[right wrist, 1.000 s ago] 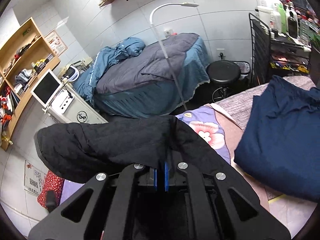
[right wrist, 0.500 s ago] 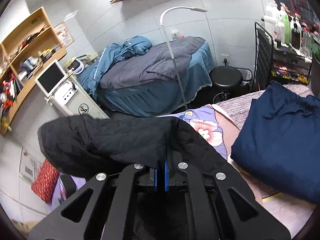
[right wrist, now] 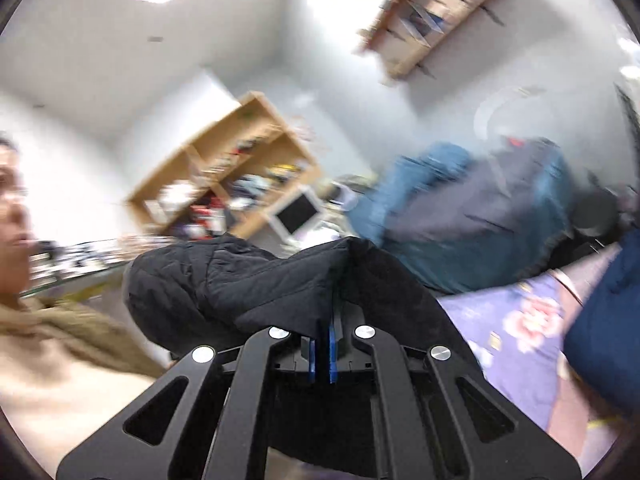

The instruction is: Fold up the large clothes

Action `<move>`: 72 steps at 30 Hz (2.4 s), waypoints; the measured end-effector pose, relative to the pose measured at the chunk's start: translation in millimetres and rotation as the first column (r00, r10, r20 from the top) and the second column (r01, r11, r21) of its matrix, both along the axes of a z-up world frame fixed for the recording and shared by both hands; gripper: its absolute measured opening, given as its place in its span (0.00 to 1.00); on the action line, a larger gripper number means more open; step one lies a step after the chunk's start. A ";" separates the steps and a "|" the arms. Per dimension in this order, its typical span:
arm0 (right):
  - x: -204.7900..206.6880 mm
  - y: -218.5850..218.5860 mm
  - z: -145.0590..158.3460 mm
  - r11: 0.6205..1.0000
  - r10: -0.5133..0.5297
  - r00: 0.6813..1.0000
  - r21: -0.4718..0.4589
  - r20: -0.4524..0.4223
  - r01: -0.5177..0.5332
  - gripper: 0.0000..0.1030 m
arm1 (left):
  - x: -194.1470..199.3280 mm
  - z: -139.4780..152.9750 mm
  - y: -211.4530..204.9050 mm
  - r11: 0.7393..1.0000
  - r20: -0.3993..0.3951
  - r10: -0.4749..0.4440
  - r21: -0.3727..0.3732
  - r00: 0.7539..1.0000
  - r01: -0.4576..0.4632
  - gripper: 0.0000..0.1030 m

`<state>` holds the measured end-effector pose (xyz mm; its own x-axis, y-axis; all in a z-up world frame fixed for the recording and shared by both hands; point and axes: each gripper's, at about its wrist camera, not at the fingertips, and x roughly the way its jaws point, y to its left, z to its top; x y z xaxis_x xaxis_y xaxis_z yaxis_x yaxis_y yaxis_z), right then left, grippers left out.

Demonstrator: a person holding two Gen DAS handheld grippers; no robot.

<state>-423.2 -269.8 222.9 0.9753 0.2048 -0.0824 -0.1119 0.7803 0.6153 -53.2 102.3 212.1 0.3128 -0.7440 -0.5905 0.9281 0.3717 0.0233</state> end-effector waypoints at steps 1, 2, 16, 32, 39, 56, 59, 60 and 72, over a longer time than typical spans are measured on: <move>-5.1 5.5 10.0 1.000 0.019 1.000 -0.014 0.015 -0.019 0.05 | -5.0 19.0 14.9 1.000 0.022 -0.007 -0.030 1.000 0.008 0.07; -11.5 9.7 19.3 0.999 0.045 0.998 -0.023 0.038 -0.044 0.05 | -6.3 36.0 28.1 0.998 0.029 -0.007 -0.056 1.000 0.008 0.07; 88.8 -57.4 64.3 0.987 0.144 0.984 0.057 0.101 -0.150 0.05 | 92.0 108.5 34.8 0.967 -0.125 0.050 -0.242 0.991 -0.079 0.07; 231.8 -45.6 -229.7 0.939 -0.229 0.627 0.002 -0.744 0.345 0.83 | 186.7 -243.0 -47.2 0.778 -0.265 0.590 0.441 0.763 -0.448 0.82; 176.0 0.7 -314.7 0.921 -0.153 0.475 0.049 -0.866 0.387 0.83 | 164.0 -290.1 30.7 0.637 -0.304 0.753 0.561 0.583 -0.529 0.83; 283.3 190.8 -339.7 0.804 -0.054 0.509 -0.340 -0.859 -0.488 0.83 | 124.4 -332.8 11.4 0.685 -0.327 0.698 0.565 0.637 -0.461 0.85; 288.9 226.1 -362.1 0.670 -0.107 0.496 -0.431 -0.862 -0.604 0.83 | 124.9 -339.9 21.4 0.664 -0.342 0.723 0.582 0.600 -0.469 0.86; 289.5 234.1 -375.5 0.607 -0.161 0.484 -0.473 -0.860 -0.639 0.79 | 124.2 -340.9 24.9 0.656 -0.334 0.730 0.588 0.596 -0.473 0.86; 262.8 103.6 -275.8 0.911 -0.177 0.652 -0.374 -0.737 -0.176 0.05 | 102.9 -352.7 34.0 0.617 -0.298 0.752 0.633 0.588 -0.468 0.86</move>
